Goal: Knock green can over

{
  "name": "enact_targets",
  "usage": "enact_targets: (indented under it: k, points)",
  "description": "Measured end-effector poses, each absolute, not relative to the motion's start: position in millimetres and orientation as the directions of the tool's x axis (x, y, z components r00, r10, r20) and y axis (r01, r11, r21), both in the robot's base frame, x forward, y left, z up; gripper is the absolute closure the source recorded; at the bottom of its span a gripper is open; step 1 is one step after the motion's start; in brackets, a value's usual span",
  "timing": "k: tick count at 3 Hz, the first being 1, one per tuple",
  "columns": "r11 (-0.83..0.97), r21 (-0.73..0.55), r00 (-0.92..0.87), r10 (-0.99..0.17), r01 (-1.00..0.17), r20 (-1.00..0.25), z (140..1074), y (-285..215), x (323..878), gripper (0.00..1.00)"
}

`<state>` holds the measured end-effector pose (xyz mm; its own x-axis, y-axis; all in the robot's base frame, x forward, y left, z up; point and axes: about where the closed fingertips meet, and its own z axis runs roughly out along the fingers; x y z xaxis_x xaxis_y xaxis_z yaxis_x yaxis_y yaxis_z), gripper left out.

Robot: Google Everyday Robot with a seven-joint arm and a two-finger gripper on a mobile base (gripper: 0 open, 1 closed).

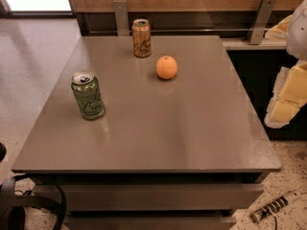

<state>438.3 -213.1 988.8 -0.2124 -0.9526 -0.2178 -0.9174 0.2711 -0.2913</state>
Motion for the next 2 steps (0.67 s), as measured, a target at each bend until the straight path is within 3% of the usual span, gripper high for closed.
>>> enact_targets:
  k: [1,2]
  points:
    - [0.272,-0.292,-0.212,-0.952,-0.917,-0.219,989,-213,438,0.0]
    - [0.315,-0.307,-0.218,-0.925,-0.898,-0.313,987,-203,451,0.0]
